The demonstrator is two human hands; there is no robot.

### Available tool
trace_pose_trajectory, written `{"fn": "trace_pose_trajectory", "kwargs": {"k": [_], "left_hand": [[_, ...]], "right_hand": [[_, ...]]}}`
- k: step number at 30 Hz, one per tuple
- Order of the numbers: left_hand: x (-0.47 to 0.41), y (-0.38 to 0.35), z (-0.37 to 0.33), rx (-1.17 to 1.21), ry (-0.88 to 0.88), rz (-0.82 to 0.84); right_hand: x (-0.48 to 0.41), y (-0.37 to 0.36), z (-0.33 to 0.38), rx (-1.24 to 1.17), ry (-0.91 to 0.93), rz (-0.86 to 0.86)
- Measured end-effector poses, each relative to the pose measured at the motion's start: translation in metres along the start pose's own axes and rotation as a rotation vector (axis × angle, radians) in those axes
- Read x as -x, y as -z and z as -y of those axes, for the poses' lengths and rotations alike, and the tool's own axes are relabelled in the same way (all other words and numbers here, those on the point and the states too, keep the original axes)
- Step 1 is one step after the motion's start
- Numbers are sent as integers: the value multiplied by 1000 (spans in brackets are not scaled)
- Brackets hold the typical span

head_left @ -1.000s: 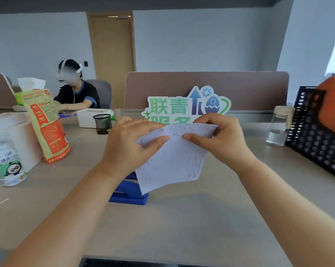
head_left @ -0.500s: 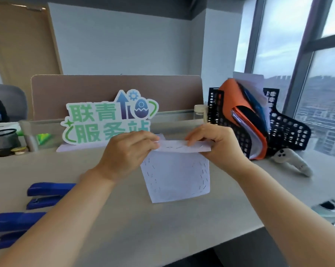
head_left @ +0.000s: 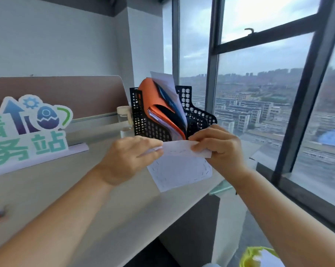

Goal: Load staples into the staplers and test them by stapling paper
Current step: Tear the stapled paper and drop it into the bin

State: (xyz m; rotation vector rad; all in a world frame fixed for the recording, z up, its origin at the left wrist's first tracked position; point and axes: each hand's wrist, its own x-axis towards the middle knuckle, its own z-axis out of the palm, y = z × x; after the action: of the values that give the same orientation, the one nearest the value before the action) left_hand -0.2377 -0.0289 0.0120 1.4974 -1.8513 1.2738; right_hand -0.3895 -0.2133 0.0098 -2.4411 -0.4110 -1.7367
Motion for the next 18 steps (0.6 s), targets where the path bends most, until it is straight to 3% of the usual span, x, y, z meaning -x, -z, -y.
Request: {"fn": "trace_pose_trajectory", "kwargs": {"k": [6,9,14,18], "left_hand": [[-41,-45,-22,155,-189,-39],[-58,-63,-36,233,-165,-49],[-84,-104,-59,431,22,-160],[-108,-133,-88,631,223,-152]], "right_hand": [[30,52,-28,177,-64,10],[42,74,-31,179,-168,-48],[59,110,-32,141,-611,-140],[75,135,-37,130,-777,-169]]}}
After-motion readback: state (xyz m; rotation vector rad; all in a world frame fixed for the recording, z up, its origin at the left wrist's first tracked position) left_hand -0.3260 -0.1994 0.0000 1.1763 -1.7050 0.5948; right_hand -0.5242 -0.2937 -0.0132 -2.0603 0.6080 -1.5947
